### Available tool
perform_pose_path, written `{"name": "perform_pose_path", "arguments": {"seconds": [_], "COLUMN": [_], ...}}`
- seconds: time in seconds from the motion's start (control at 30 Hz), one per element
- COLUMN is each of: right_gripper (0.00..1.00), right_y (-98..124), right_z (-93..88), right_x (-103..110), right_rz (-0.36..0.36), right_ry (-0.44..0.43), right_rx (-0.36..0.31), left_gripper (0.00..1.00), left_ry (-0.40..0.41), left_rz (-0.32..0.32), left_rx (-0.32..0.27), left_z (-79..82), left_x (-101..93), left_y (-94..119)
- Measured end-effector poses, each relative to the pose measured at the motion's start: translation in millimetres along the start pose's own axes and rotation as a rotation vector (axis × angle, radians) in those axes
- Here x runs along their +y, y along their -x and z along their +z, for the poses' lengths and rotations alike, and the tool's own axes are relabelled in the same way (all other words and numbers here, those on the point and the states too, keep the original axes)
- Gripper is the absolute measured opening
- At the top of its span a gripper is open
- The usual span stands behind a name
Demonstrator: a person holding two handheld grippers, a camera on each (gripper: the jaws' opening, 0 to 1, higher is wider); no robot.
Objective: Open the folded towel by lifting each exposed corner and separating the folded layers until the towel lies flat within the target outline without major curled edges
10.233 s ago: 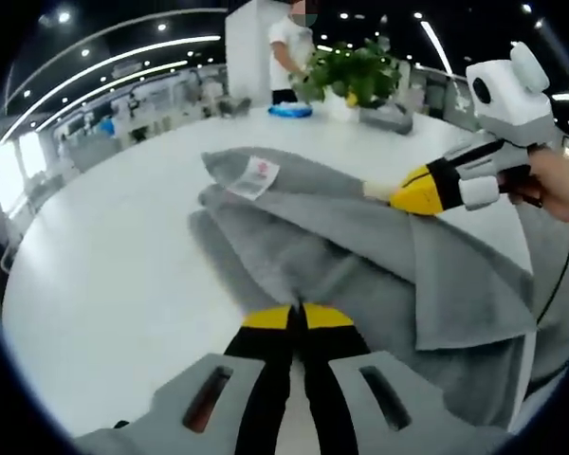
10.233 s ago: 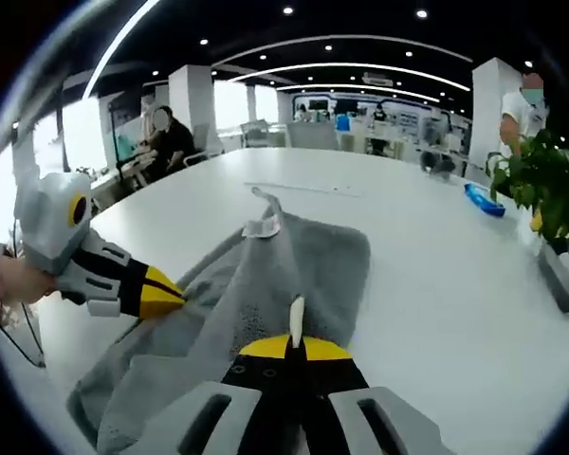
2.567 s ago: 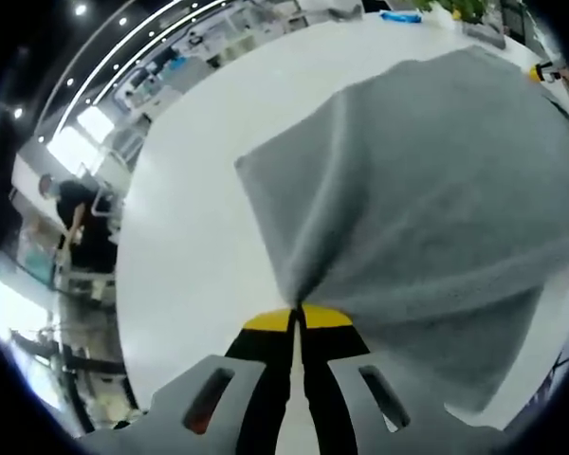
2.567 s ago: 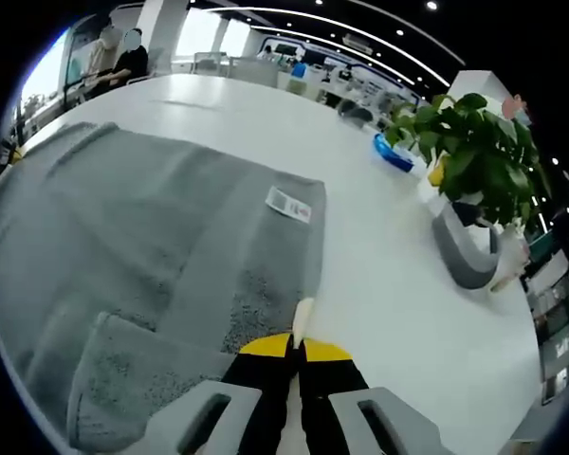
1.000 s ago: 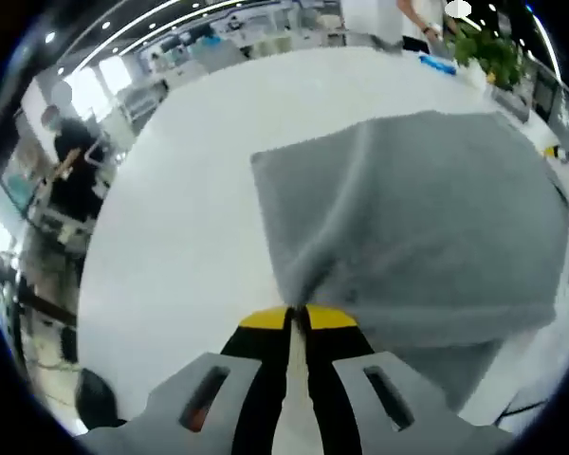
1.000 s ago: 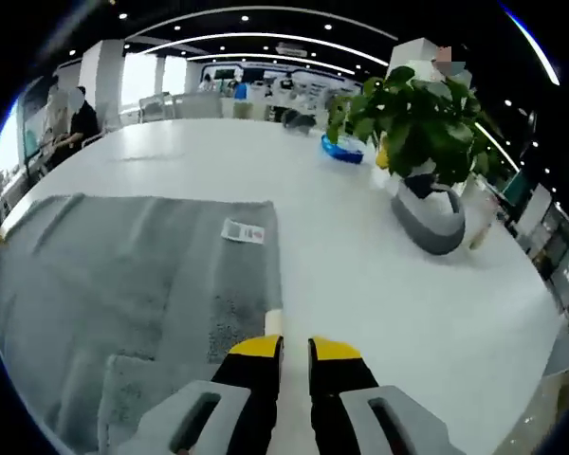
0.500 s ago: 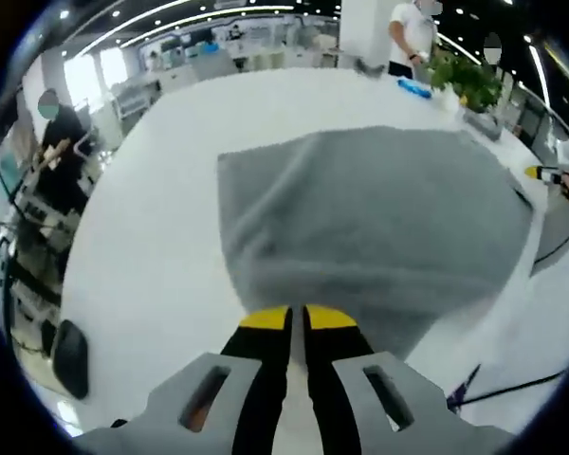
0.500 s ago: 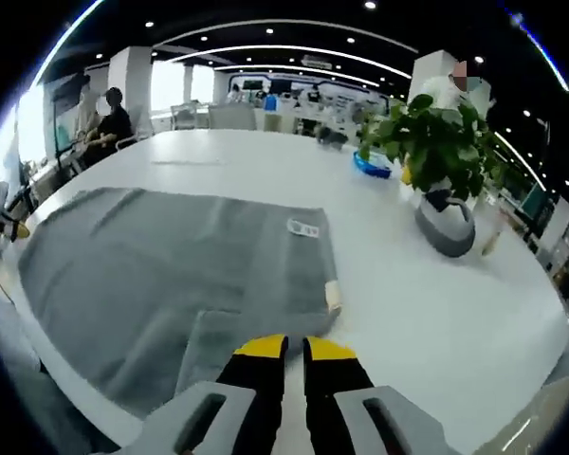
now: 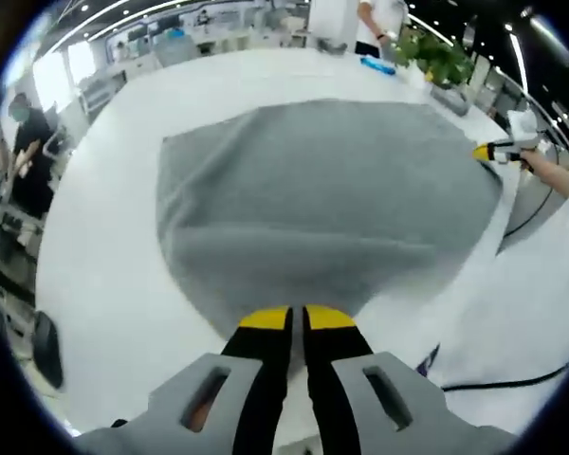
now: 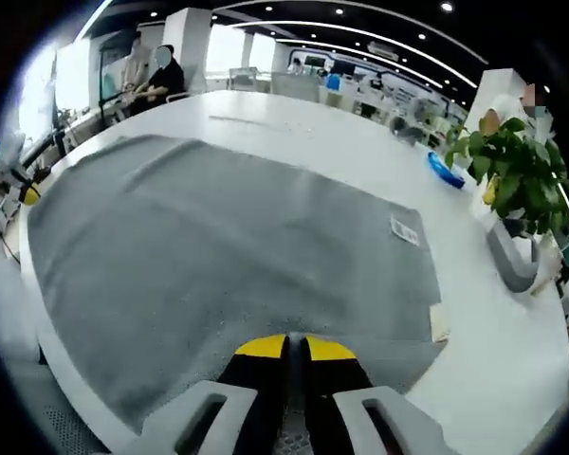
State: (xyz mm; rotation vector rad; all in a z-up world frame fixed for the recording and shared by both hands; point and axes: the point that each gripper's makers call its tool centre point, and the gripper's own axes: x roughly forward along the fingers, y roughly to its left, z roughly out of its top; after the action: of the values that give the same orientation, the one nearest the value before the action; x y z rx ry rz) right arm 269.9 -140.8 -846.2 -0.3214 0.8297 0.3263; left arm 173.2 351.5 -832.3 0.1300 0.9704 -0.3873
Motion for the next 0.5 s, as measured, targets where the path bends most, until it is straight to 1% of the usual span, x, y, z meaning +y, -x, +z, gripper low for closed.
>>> {"name": "perform_pose_path", "arguments": {"seconds": [0.13,0.2,0.3,0.4,0.5], "right_gripper": [0.03,0.02,0.02,0.02,0.02], "right_y": [1.1,1.1,1.0,0.9,0.0], "right_z": [-0.8,-1.3,-1.1,-0.6,-1.1], "right_x": [-0.5,-0.1,-0.2,0.2,-0.8], "right_rz": [-0.001,-0.004,-0.006,-0.007,-0.005], "right_ry": [-0.011,-0.008,-0.005,-0.002,-0.003], "right_rx": [-0.009,-0.019,-0.022,-0.018,-0.021], "left_gripper": [0.04,0.04,0.04,0.04,0.03], "left_ry": [-0.042,-0.071,-0.079,-0.122,-0.133], "left_rz": [0.009,0.01,0.009,0.016,0.021], "left_rx": [0.033,0.039,0.046,0.068,0.07], "left_z": [-5.8,-4.9,-4.9,-8.1,-7.7], "left_x": [0.4,-0.8,-2.0,-2.2,-1.9], "left_y": [-2.5,-3.0,-3.4,-4.5,-4.6]}}
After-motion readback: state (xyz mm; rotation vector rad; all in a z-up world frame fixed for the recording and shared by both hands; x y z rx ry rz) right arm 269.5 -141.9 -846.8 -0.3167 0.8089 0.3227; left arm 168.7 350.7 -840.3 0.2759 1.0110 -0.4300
